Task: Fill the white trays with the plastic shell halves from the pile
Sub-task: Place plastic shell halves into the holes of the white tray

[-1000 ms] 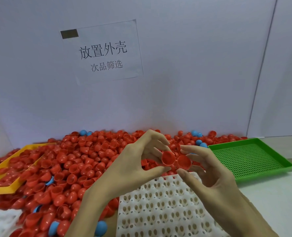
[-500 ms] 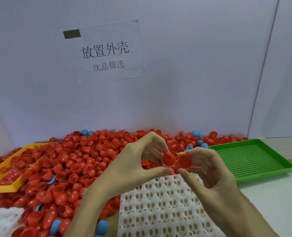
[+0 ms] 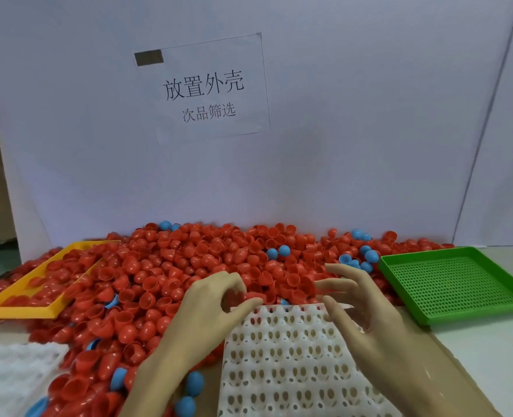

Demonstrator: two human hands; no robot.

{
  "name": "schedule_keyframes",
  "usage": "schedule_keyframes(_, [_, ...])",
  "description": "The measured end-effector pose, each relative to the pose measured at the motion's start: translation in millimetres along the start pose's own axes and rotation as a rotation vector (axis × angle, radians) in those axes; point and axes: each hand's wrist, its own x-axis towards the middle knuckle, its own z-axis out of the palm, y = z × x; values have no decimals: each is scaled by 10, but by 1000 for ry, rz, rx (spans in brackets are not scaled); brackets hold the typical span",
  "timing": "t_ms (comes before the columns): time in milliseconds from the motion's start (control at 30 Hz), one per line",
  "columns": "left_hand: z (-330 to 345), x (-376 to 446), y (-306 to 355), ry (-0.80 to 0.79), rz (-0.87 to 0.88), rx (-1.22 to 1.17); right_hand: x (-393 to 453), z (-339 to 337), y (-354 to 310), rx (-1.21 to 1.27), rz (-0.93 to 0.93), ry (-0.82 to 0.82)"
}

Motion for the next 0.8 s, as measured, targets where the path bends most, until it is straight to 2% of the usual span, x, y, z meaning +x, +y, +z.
schedule_keyframes(133, [261,-295,-254,103,-103,98,-17,12,68,-54,90,-41])
schedule_keyframes(400, [396,-335,-370,-133,-168,186,-24,18,137,-127,120,-96])
schedule_keyframes(633, [324,-397,-365,-138,-152,185,9,-28,125,-230,106,-158])
schedule_keyframes(800, [327,-448,-368,-157,-141,164,206,-16,171,-440,108,-220])
